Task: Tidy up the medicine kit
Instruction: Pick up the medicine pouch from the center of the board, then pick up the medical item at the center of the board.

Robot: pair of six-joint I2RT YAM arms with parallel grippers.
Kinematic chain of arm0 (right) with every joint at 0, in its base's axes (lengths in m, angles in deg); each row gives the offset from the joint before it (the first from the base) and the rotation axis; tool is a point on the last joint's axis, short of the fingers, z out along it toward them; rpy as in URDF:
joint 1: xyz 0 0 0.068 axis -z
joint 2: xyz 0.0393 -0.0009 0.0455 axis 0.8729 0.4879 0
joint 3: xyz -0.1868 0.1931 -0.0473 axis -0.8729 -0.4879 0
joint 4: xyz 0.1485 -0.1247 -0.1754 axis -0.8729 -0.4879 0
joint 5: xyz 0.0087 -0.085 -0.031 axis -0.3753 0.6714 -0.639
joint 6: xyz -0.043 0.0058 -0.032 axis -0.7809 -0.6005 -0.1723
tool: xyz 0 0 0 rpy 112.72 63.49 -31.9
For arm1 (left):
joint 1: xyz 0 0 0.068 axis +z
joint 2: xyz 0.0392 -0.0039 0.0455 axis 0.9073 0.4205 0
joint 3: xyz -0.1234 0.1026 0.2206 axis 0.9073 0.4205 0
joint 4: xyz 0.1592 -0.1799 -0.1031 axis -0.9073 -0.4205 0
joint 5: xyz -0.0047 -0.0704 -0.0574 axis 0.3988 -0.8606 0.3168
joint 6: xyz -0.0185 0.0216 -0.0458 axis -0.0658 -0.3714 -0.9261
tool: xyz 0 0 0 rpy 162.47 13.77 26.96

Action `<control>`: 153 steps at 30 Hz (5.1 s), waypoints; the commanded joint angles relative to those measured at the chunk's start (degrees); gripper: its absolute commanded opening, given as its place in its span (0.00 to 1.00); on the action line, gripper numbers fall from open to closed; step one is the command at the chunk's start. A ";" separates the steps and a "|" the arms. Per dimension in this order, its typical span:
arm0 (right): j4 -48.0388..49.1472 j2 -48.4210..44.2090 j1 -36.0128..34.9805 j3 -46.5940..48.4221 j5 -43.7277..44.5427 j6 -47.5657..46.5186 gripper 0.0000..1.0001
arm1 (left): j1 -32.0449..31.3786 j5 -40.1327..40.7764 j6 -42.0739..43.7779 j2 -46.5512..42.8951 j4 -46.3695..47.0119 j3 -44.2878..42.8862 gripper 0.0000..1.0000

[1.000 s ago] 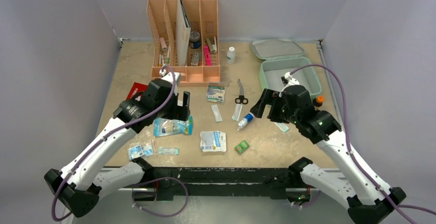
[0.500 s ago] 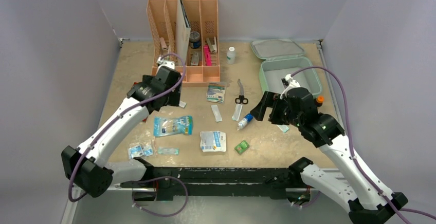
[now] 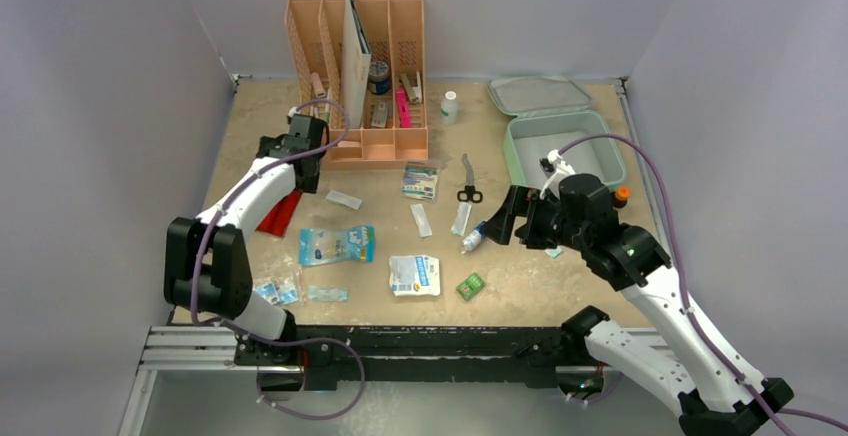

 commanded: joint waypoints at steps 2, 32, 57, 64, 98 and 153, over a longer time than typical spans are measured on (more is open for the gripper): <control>-0.18 0.13 -0.12 1.07 -3.68 -1.27 0.97 | 4.34 0.48 4.18 3.21 7.16 -1.56 0.77; 0.59 -4.36 -0.14 1.30 -1.66 -2.31 0.96 | 4.36 6.44 12.58 19.53 21.30 2.70 0.61; -0.94 -5.89 -0.09 -0.09 0.92 -1.51 0.96 | 6.12 12.92 15.39 22.95 25.96 1.79 0.34; -0.92 -6.27 -0.10 -0.04 1.85 -2.06 0.96 | 7.69 13.63 15.69 24.95 26.50 1.03 0.33; -7.08 5.66 -0.09 7.48 6.63 -4.69 0.94 | 7.69 -13.23 -7.90 -3.64 -19.21 -22.21 0.00; 5.47 43.45 20.87 -0.35 12.87 -15.52 0.91 | 2.25 -67.50 -11.11 -28.91 -17.23 -11.52 0.00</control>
